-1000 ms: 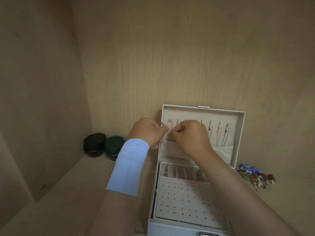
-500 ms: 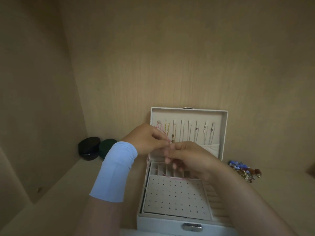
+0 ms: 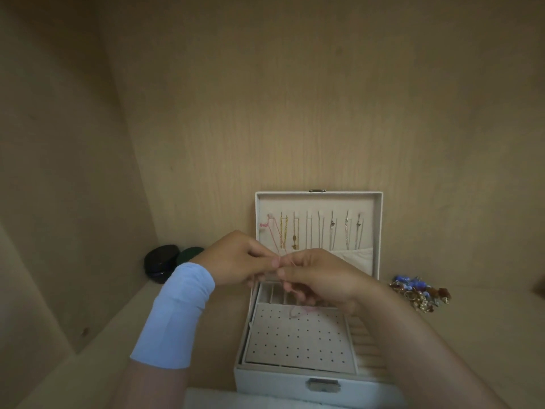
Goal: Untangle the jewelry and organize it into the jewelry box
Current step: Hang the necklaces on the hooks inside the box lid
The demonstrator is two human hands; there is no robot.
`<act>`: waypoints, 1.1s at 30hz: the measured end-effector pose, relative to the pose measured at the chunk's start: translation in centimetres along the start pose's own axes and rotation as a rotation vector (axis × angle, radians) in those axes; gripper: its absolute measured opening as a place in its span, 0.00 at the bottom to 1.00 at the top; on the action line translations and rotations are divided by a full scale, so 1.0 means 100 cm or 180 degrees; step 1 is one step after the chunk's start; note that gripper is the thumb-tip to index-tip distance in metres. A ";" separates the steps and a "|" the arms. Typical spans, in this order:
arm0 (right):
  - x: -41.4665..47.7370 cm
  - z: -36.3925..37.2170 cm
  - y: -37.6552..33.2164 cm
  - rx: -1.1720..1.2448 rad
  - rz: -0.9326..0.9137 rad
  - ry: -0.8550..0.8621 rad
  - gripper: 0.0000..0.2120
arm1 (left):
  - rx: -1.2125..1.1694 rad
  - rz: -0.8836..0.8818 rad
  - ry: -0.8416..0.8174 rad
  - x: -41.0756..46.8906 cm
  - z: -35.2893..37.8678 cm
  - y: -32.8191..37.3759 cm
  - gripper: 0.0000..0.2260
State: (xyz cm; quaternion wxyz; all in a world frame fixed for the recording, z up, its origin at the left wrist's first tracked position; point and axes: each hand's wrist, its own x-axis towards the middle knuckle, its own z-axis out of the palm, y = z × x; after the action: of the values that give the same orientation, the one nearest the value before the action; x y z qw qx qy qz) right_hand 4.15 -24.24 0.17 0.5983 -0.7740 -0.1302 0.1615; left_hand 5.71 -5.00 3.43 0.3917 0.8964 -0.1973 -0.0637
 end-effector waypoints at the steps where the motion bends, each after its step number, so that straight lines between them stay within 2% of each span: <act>1: 0.000 -0.002 0.002 -0.0070 0.0026 -0.0031 0.06 | -0.0046 -0.0038 -0.0069 -0.004 -0.001 0.001 0.05; 6: -0.002 -0.001 0.002 0.0082 0.0080 -0.0195 0.08 | 0.0162 -0.0037 0.0227 -0.013 -0.007 0.007 0.03; 8: -0.002 0.001 0.001 0.0104 0.0094 -0.0271 0.09 | -0.0106 0.0049 0.0259 -0.018 -0.007 0.010 0.04; 10: -0.002 0.004 0.000 0.0126 0.0109 -0.0319 0.10 | -0.0169 0.0216 0.0267 -0.020 -0.003 0.009 0.07; 13: -0.004 0.008 -0.002 0.0162 0.0115 -0.0488 0.10 | 0.0175 0.0590 0.0753 -0.019 0.002 0.002 0.15; 15: -0.007 0.009 -0.004 0.0021 0.0101 -0.0609 0.08 | 0.0501 0.0814 0.0608 -0.017 0.003 0.001 0.23; 17: -0.012 0.006 -0.005 -0.0118 0.0131 -0.0631 0.07 | 0.0721 0.0738 0.0117 -0.014 0.006 0.002 0.26; 19: -0.018 0.000 -0.008 -0.0290 0.0189 -0.0481 0.08 | 0.0899 0.0506 -0.0060 -0.011 0.010 0.001 0.21; 23: -0.033 -0.016 -0.016 -0.0942 0.0288 0.0037 0.10 | 0.1142 0.0352 0.0201 -0.004 0.014 -0.010 0.07; 25: -0.038 -0.025 -0.016 -0.1429 0.0263 0.0379 0.13 | 0.1208 0.0286 0.0247 -0.002 0.016 -0.014 0.06; 30: -0.040 -0.052 -0.004 -0.2905 0.0191 0.1309 0.10 | 0.1110 0.0096 0.0380 -0.001 0.023 -0.018 0.07; 33: -0.038 -0.062 0.002 -0.2988 0.0310 0.1595 0.14 | 0.0995 0.0068 0.0526 -0.002 0.025 -0.018 0.07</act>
State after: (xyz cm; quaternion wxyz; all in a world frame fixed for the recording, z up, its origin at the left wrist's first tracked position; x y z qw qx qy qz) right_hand 3.25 -31.30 1.74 0.1923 -0.9784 -0.0055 -0.0763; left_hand 5.43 -5.53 0.44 0.2631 0.9465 -0.1814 0.0457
